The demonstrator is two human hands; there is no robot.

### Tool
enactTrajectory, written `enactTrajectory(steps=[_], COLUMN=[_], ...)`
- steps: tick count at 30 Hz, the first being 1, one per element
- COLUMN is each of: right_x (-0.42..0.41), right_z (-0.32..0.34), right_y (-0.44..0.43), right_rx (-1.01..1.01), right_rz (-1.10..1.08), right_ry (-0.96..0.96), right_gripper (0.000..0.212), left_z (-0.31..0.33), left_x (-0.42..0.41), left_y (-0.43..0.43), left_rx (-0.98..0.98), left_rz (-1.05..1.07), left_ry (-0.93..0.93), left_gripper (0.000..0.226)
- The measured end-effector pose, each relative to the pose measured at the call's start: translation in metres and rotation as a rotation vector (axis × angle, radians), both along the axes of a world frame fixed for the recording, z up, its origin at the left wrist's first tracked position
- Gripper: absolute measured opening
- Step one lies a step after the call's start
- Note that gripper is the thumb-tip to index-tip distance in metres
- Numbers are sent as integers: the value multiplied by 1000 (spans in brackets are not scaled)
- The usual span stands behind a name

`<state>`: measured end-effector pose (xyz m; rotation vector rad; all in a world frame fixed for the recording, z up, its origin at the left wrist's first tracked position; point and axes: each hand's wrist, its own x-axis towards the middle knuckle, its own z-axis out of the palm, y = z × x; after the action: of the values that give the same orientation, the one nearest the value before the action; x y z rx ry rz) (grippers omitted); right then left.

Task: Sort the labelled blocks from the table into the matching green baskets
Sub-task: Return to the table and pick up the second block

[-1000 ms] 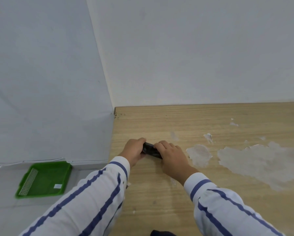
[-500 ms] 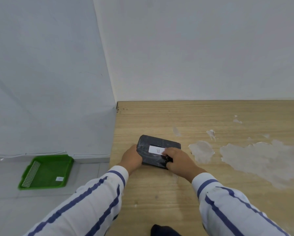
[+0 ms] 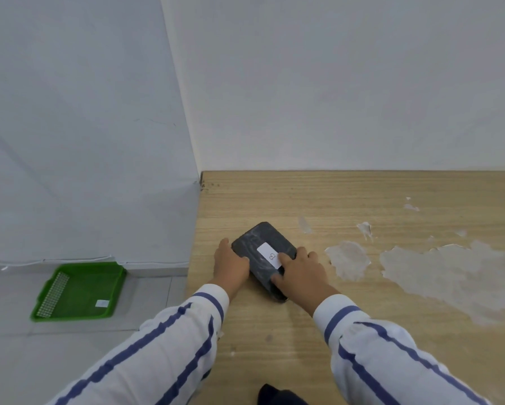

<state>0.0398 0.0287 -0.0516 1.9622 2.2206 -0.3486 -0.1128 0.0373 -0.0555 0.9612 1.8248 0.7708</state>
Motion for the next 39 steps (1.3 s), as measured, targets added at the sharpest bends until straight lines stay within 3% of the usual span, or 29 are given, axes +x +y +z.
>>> enactTrajectory(steps=[2, 4, 10, 13, 17, 27, 31, 39], right_x=[-10, -16, -5, -1, -2, 8, 8, 15], right_z=[-4, -6, 2, -1, -11, -15, -13, -17], right_y=[-7, -9, 28, 48, 55, 35, 25, 0], right_rx=[0, -15, 91, 46, -55, 85, 93, 61], right_rz=[-26, -38, -10, 32, 115, -185, -315, -455], right_ry=[31, 69, 165, 258, 163, 161, 272, 526], right_gripper=[52, 51, 36, 48, 56, 47, 45, 56], left_z=[1, 0, -7, -5, -4, -18, -16, -11], left_x=[8, 13, 6, 3, 2, -12, -13, -11], left_y=[0, 1, 6, 10, 13, 2, 3, 2], left_rx=[108, 190, 150, 141, 151, 19, -39, -22], left_rz=[-37, -132, -311, -406, -487, -249, -128, -99], left_ry=[17, 74, 101, 147, 157, 261, 252, 208], left_gripper=[28, 15, 51, 54, 50, 54, 58, 53])
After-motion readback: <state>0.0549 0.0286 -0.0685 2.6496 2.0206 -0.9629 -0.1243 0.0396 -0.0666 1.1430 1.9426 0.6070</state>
